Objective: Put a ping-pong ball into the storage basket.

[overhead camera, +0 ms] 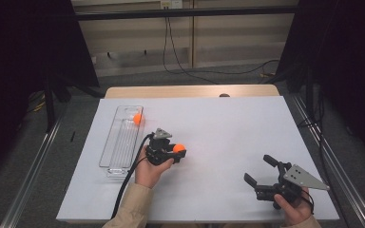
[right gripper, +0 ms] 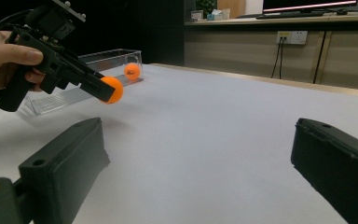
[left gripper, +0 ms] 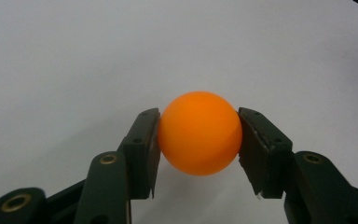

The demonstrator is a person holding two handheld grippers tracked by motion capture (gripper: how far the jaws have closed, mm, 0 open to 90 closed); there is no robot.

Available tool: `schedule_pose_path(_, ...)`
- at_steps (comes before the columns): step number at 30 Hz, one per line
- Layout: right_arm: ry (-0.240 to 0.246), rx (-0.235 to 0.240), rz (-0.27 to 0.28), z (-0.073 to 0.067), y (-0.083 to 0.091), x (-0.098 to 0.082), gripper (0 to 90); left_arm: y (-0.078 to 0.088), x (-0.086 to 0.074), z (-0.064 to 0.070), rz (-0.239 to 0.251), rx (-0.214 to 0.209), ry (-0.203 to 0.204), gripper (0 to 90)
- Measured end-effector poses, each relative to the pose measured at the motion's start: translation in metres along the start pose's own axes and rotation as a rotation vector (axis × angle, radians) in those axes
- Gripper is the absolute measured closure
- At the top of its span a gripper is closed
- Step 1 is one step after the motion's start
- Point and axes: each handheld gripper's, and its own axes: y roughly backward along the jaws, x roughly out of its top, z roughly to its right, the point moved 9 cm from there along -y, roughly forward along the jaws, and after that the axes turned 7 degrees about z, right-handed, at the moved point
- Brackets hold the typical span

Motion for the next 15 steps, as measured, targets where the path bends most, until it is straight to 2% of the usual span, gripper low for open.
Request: schedule_pose_path(15, 0.001, 0.001, -0.001, -0.0001, -0.0003, -0.0003, 2.3, 0.0069, 0.0020, -0.0027, 0.002, -0.001, 0.008, 50.7)
